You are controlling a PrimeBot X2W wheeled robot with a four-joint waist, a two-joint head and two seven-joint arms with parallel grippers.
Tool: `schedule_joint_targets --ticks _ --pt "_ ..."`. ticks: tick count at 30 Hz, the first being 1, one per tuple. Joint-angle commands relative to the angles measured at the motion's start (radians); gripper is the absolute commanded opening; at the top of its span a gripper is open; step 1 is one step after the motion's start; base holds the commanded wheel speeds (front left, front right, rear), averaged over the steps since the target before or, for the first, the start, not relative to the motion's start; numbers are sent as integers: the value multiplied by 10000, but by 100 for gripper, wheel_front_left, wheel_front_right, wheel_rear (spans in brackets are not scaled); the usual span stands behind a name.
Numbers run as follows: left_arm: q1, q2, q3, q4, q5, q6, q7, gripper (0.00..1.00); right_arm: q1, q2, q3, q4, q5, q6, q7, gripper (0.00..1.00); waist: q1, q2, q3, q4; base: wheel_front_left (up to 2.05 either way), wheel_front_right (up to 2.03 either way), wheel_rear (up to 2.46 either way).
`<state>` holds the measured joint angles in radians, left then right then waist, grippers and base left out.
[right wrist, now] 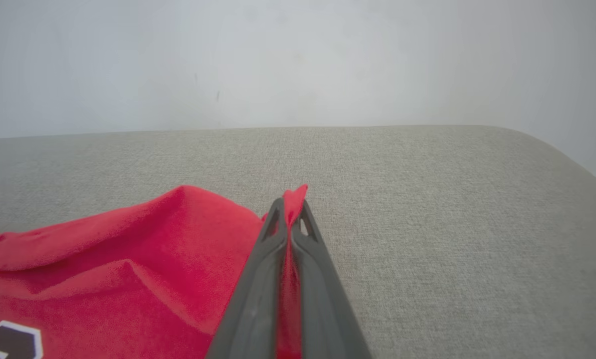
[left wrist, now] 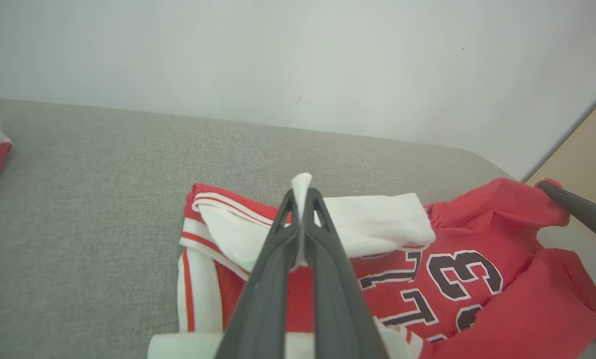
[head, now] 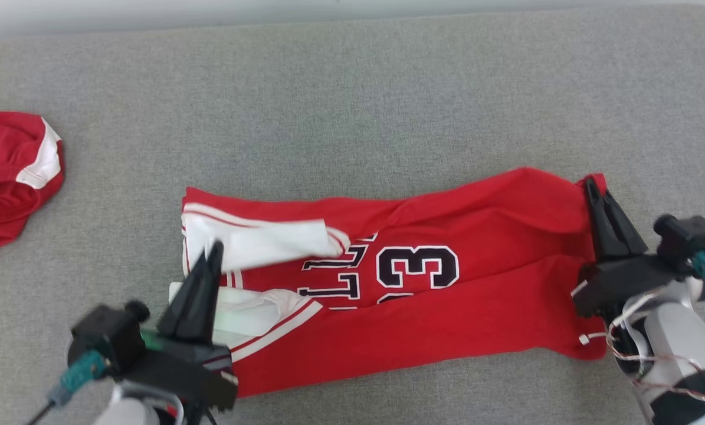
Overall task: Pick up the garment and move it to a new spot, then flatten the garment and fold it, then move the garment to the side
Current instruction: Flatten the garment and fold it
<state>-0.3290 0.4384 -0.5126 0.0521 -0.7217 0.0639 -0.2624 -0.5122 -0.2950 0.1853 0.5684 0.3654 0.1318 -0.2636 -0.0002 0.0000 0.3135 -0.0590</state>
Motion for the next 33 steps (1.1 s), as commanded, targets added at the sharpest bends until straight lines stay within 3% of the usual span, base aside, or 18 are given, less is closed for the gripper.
schedule_joint_targets --ticks 1,8,9,10,11,22,33 --pt "318 -123 67 -3 118 -83 -30 0 230 -121 -79 -185 68 -24 -10 0 2 0 -83 50 0 0 0" --pt "1549 -924 1201 381 457 -530 -32 0 1348 -151 -561 -962 260 -26 -9 2 2 0 -251 101 0 0 0" --pt "1649 -1050 1360 463 533 -567 -32 0 1450 -140 -620 -1021 263 -24 -9 42 2 0 -282 116 0 0 0" --pt "1746 -1150 1455 533 648 -660 -32 21 1542 -101 -686 -1084 303 -24 -10 82 2 0 -309 128 0 0 0" --pt "1821 -1283 1583 586 754 -733 -32 100 1653 -51 -760 -1152 334 -24 -10 100 2 0 -356 140 0 0 0" --pt "2455 -2471 3651 216 2155 -1060 -33 100 2399 -11 -1158 -1715 370 -25 -10 100 2 0 -829 176 0 0 0" --pt "2893 -3129 5779 -218 4283 -1344 -33 100 1887 -52 -1010 83 776 -25 414 100 2 0 -1065 416 0 0 0"
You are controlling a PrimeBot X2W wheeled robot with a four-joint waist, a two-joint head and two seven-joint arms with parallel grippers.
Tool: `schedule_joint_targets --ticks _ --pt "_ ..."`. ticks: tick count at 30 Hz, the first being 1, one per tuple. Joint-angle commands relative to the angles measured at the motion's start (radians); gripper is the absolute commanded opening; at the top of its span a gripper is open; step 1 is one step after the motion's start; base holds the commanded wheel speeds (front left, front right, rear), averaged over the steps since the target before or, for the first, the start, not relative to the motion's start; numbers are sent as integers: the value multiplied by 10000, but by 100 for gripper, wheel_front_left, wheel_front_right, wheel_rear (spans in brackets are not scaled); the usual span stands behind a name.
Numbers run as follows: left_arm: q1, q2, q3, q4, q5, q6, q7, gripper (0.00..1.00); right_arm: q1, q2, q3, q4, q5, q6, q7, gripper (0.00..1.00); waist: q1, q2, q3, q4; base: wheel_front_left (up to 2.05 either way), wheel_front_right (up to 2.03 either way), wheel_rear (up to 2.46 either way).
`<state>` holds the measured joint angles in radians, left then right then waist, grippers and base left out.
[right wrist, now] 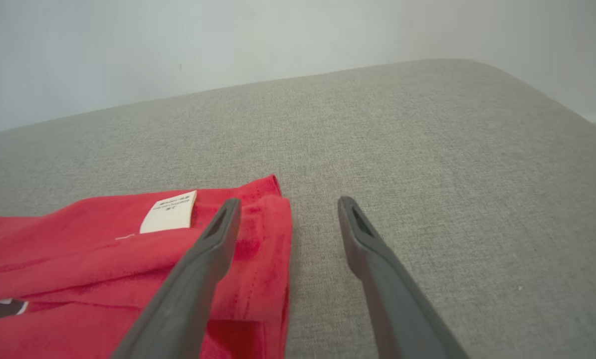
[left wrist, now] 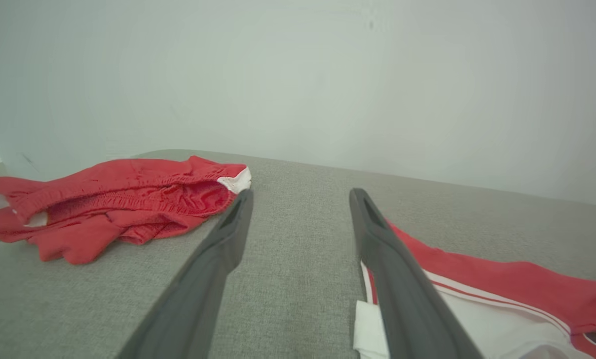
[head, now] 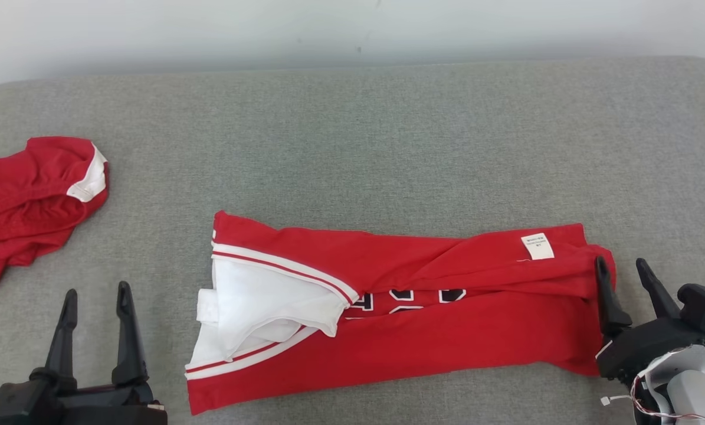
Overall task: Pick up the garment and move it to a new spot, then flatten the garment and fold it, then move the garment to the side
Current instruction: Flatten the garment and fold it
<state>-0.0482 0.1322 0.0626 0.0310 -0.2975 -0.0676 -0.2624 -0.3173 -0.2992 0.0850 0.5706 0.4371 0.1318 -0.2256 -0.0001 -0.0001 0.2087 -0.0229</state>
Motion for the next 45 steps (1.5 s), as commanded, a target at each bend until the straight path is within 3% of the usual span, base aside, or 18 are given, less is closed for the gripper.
schedule_joint_targets --ticks 1,15,16,18,24,38,41,45 --pt "86 -122 129 1 126 -81 -34 100 -124 4 43 218 97 -25 120 100 1 1 -29 89 0 0 0" --pt "85 -552 624 703 703 -546 -34 100 -717 211 849 2134 842 -25 1339 100 1 1 -217 469 0 0 0" --pt "97 -568 641 724 722 -549 -34 100 -709 248 926 2232 942 -25 1485 77 1 1 -241 478 0 0 0" --pt "129 -603 684 765 760 -579 -34 100 -710 267 1092 2295 1083 -11 1572 0 1 1 -279 484 0 0 0" --pt "148 -674 776 830 849 -630 -34 100 -915 -34 1208 2407 1372 -26 1416 0 1 1 -382 406 0 0 0" --pt "177 -714 818 880 997 -628 -34 100 -1457 -2226 3 3297 1006 -26 837 0 1 1 -668 78 0 0 0" --pt "262 -722 816 822 998 -629 -34 100 -1546 -2235 -113 3191 826 -26 900 0 1 1 -690 -34 0 0 0" --pt "259 -729 827 834 971 -619 -34 100 -1500 -1776 25 2659 712 -26 983 0 1 1 -699 -153 0 0 0"
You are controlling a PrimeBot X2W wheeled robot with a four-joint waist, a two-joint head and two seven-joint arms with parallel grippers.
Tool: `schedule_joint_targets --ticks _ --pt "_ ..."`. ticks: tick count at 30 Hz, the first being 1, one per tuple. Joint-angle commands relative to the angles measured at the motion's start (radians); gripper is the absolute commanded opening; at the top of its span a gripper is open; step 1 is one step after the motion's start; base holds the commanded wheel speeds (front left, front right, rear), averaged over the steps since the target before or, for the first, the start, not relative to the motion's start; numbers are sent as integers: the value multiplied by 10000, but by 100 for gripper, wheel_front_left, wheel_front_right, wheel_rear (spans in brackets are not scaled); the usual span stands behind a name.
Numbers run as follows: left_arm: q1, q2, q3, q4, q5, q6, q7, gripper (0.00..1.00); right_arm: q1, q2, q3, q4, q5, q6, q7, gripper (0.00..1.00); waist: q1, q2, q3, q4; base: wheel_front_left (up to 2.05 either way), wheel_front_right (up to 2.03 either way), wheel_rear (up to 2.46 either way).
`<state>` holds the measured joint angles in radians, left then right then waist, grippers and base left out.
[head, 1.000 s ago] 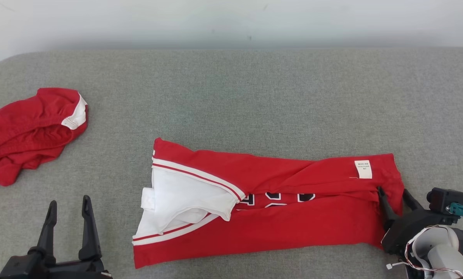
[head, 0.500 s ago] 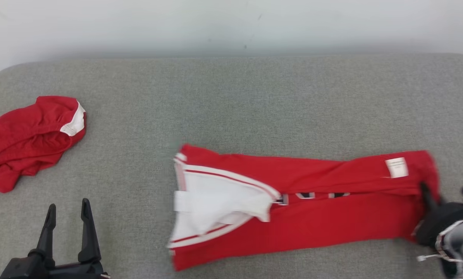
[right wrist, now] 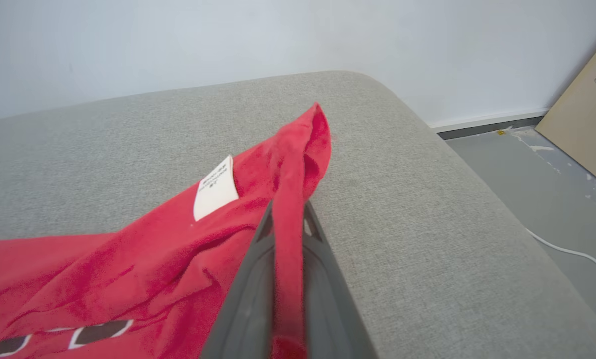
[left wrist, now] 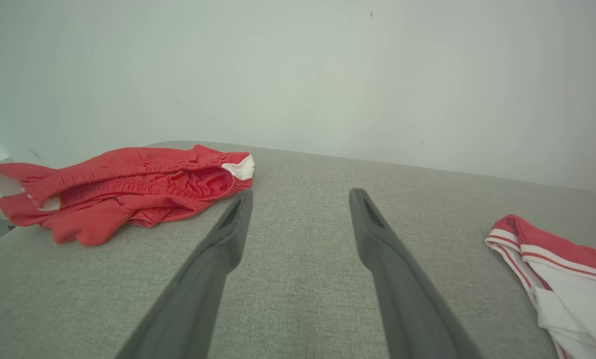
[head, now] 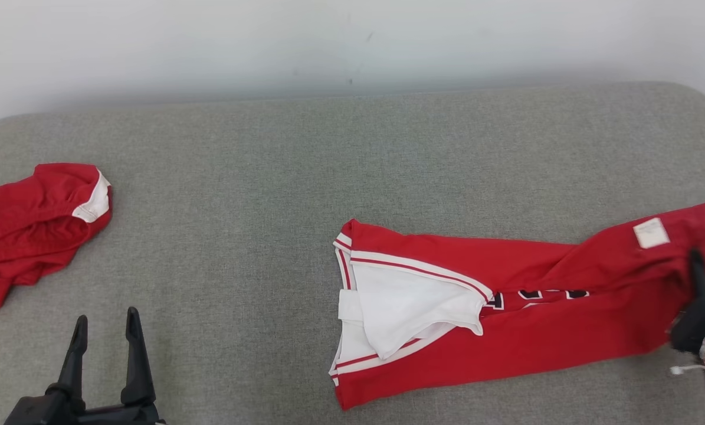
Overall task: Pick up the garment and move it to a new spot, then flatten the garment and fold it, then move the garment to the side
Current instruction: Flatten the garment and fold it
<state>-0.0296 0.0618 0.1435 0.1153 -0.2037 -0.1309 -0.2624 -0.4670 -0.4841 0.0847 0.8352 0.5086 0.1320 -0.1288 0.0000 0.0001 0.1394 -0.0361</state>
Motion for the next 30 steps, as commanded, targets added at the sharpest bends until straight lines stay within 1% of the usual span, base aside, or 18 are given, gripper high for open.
schedule_joint_targets --ticks 1,4,11,18,19,24,29,30 --pt "66 -26 20 5 21 13 -34 100 32 238 54 -171 113 -27 32 0 0 -1 -10 -43 0 0 0" --pt "31 -25 24 43 20 13 -34 100 210 589 422 -880 37 -28 111 0 0 -1 -46 -91 0 0 0" --pt "-42 16 -23 126 11 12 -34 100 677 1576 1169 -2984 39 -27 610 0 0 -1 -133 -87 0 0 0" --pt "-156 33 -186 240 -67 12 -34 100 1220 2484 1869 -5011 60 -27 1286 0 0 -1 -150 200 0 0 0" --pt "-216 53 -247 295 -66 11 -34 100 1353 2739 2024 -5458 -35 -27 1465 0 0 -1 -137 307 0 0 0" --pt "-378 48 -321 404 -150 11 -34 100 1600 3389 2343 -6191 -217 -27 1813 0 0 -1 -66 544 0 0 0" --pt "-516 38 -453 546 -160 11 -34 100 1596 3849 2639 -6168 -368 -27 1952 0 0 -1 -18 760 0 0 0" --pt "-516 38 -453 546 -160 11 -34 100 1596 3849 2639 -6168 -368 -27 1952 0 0 -1 -18 760 0 0 0"
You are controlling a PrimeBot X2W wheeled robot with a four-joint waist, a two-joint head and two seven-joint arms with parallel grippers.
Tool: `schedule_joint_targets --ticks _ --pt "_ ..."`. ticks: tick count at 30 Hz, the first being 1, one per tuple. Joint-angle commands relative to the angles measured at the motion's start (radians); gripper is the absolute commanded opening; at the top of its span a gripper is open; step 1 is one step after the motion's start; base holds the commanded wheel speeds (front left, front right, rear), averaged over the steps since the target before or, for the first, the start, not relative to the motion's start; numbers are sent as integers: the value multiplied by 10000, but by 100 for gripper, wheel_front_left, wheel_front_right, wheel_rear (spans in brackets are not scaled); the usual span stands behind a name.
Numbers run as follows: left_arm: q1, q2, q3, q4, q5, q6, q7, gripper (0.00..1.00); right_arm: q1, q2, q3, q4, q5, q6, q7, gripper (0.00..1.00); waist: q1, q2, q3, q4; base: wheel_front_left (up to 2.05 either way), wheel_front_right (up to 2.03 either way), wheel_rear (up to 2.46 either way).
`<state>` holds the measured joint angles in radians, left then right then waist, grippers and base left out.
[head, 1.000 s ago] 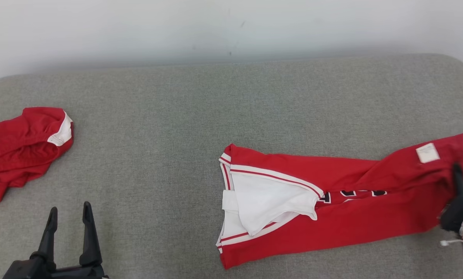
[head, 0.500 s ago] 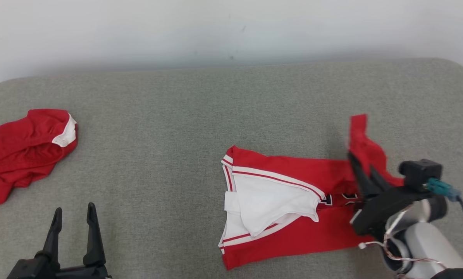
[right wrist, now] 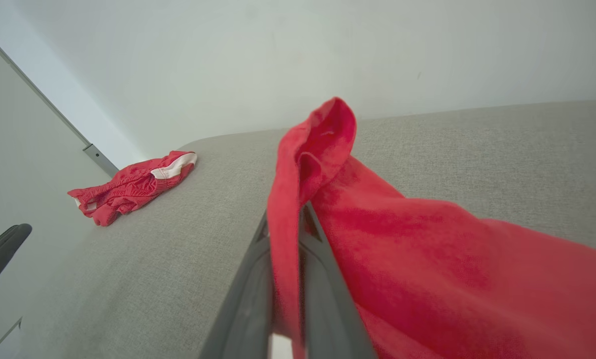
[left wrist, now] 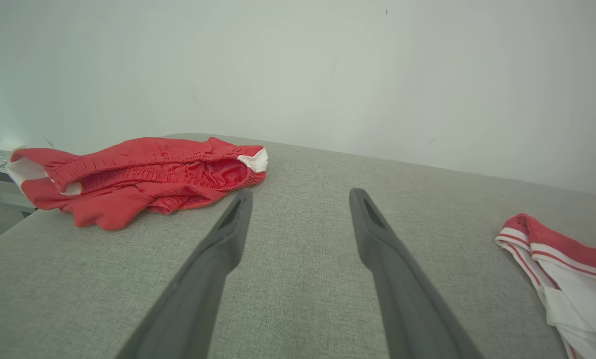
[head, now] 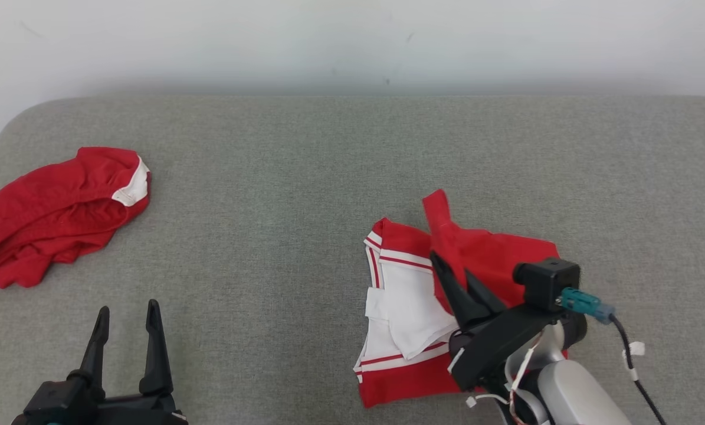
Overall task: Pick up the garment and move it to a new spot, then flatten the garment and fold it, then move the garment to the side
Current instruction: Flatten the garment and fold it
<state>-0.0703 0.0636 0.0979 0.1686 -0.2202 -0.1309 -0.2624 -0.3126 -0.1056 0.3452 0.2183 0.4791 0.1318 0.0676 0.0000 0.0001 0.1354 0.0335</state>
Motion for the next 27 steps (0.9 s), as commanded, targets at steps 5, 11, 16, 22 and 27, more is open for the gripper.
schedule_joint_targets --ticks 5,11,16,22,27 --pt "-204 1 -90 130 1 11 -34 100 -123 344 300 321 -108 -25 -137 0 0 -1 30 219 0 0 0" --pt "-328 -31 -231 298 -22 11 -34 100 -393 500 508 1139 -242 -25 -364 69 0 -1 3 355 0 0 0" --pt "-342 50 -202 412 -110 11 -34 100 -594 494 554 1297 -289 -25 -911 100 0 -1 -35 323 0 0 0" --pt "-97 36 -112 389 -51 11 -34 100 -653 16 185 928 -434 -25 -1852 100 0 -1 -210 154 0 0 0" --pt "96 2 -49 280 -6 11 -34 100 -305 -464 -535 495 -530 -25 -2518 100 0 -1 -309 -6 0 0 0"
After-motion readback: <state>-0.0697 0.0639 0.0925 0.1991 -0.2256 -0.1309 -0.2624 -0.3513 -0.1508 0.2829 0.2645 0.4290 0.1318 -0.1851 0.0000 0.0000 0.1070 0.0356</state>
